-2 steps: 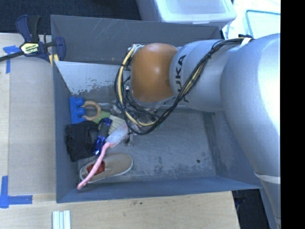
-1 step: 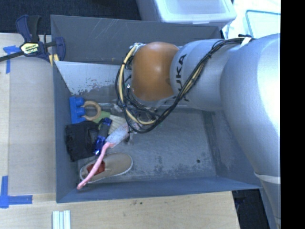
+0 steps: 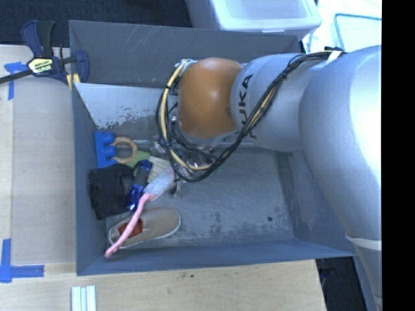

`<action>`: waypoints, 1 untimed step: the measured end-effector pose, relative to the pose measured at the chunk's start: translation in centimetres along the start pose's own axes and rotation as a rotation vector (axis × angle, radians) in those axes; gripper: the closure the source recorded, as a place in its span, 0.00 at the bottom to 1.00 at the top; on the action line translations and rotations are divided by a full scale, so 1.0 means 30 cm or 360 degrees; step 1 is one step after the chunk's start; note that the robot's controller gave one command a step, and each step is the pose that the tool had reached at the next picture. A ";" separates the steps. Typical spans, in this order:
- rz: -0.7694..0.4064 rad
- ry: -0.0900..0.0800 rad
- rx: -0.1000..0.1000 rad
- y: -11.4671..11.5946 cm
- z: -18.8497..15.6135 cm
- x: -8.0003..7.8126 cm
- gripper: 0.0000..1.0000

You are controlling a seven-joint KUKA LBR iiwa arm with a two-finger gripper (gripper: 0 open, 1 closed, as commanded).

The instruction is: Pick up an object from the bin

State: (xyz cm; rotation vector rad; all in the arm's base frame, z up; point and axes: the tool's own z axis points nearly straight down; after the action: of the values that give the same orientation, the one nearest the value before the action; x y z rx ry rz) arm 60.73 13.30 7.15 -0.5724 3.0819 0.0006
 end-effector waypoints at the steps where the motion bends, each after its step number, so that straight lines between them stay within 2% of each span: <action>1: 0.0025 -0.0005 0.0002 -0.013 -0.001 -0.004 1.00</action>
Offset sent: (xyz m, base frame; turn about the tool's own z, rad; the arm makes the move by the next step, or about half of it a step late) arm 0.0000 0.0000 0.0000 0.0000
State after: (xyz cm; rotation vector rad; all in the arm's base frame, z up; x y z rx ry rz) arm 60.98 12.99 7.18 -0.5474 3.0829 -0.0005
